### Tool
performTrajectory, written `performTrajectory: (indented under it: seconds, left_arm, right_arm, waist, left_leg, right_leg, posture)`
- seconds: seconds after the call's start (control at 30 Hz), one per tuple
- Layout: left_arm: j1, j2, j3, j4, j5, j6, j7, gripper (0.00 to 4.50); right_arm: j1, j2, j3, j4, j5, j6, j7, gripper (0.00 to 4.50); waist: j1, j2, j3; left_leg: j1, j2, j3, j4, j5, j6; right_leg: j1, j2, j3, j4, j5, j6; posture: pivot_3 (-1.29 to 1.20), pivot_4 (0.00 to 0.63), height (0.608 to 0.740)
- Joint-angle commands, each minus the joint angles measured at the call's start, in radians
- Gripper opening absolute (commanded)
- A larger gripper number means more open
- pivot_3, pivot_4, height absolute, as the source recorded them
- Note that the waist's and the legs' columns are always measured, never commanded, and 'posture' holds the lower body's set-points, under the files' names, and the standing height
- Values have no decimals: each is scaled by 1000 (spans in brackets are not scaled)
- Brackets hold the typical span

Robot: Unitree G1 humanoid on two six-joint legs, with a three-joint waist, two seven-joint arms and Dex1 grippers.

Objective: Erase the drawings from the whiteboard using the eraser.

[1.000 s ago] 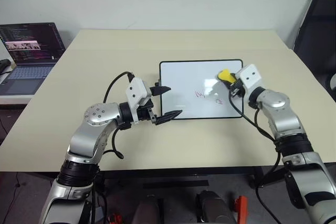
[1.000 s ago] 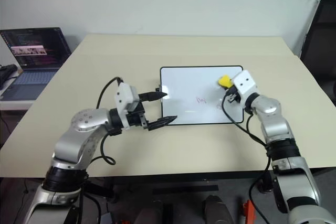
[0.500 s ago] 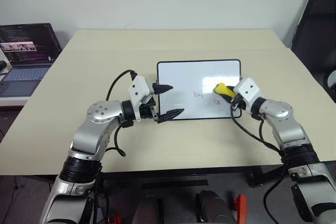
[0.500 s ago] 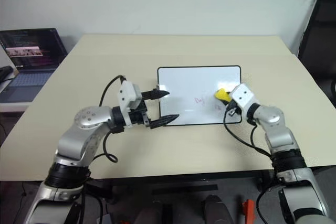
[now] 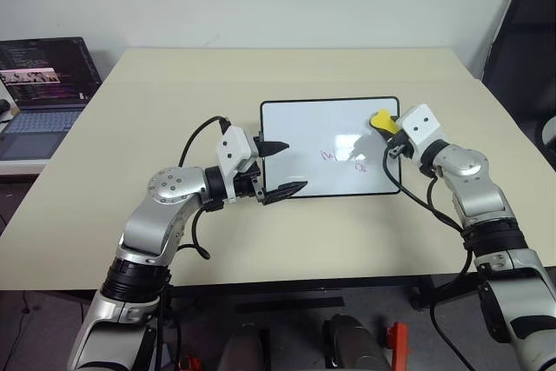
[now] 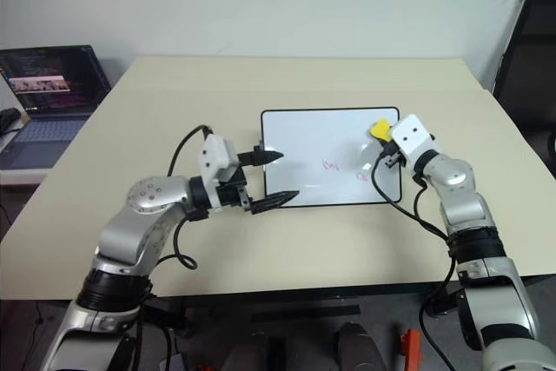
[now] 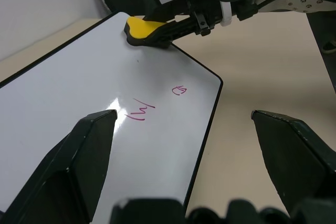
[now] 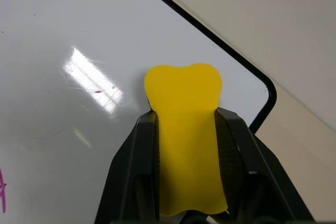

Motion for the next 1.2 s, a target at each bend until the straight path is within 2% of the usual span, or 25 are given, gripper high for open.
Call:
performTrajectory:
  seconds: [0.03, 0.17, 0.27, 0.43, 0.7, 0.9, 1.07, 1.1, 1.2]
  left_arm:
    - [-17, -1, 4, -16, 1, -2, 7, 4500]
    - [-19, -3, 1, -13, 3, -3, 7, 4500]
    - [-22, -5, -1, -10, 5, -3, 7, 4500]
    - [-24, -8, -3, -3, 10, -6, 4, 4500]
    - [-41, -17, -6, 21, 19, -17, -1, 4500]
    - [-53, -21, -8, 39, 23, -28, -6, 4500]
    - [-64, -1, 19, 50, 15, -33, -12, 4500]
    - [-65, 6, 24, 53, 15, -35, -14, 4500]
    - [-74, 43, 58, 49, -8, -23, -31, 4500]
  right_arm:
    - [45, 13, 20, -11, 3, 30, 47, 1111]
    - [103, 33, 49, -122, 44, 65, 147, 1110]
    - [123, 32, 52, -154, 42, 93, 167, 1109]
    - [111, 21, 28, -130, 21, 91, 129, 1108]
    - [33, -1, -19, -6, -32, 36, -26, 1108]
    - [48, 5, -16, -32, -20, 39, -9, 1103]
    - [76, -45, -123, -262, 209, 219, 178, 1102]
    - [86, -62, -135, -308, 243, 259, 210, 1102]
    - [148, -163, -192, -457, 362, 388, 329, 1102]
  waist:
    - [0, 0, 0]
    - [-2, 0, 0]
    - [-7, 0, 0]
    - [-7, 0, 0]
    - [-6, -1, 1]
    - [-6, -1, 1]
    - [-2, 1, 2]
    - [-1, 2, 3]
    - [10, 3, 3]
  left_leg:
    - [0, 0, 0, 0, 0, 0]
    - [0, 0, 0, -1, 0, 0]
    - [0, 1, 0, -2, 0, 0]
    - [0, 1, 0, -2, 0, 0]
    - [0, 0, 0, -1, 0, 0]
    - [-2, 0, 0, -3, 0, 0]
    - [-7, 0, -1, -3, 0, 0]
    - [-10, 0, -2, -4, 0, 0]
    - [-21, 0, -1, -4, 0, 0]
  right_leg:
    - [0, 0, 0, 0, 0, 0]
    - [0, 0, 0, 0, 0, 0]
    - [-1, 0, 0, 0, 0, 0]
    - [-1, 0, 0, 0, 0, -1]
    - [-1, 0, 0, 0, 0, -1]
    - [-2, 0, 0, -2, 0, -1]
    - [-4, 0, -2, -5, 1, 1]
    - [-6, 0, -2, -7, 4, 6]
    - [-19, 0, -2, -8, 6, 5]
  posture:
    - [0, 150, 740]
    - [0, 150, 740]
    - [0, 150, 740]
    - [0, 150, 740]
    - [0, 150, 740]
    - [0, 150, 740]
    - [0, 150, 740]
    - [0, 150, 740]
    - [0, 150, 740]
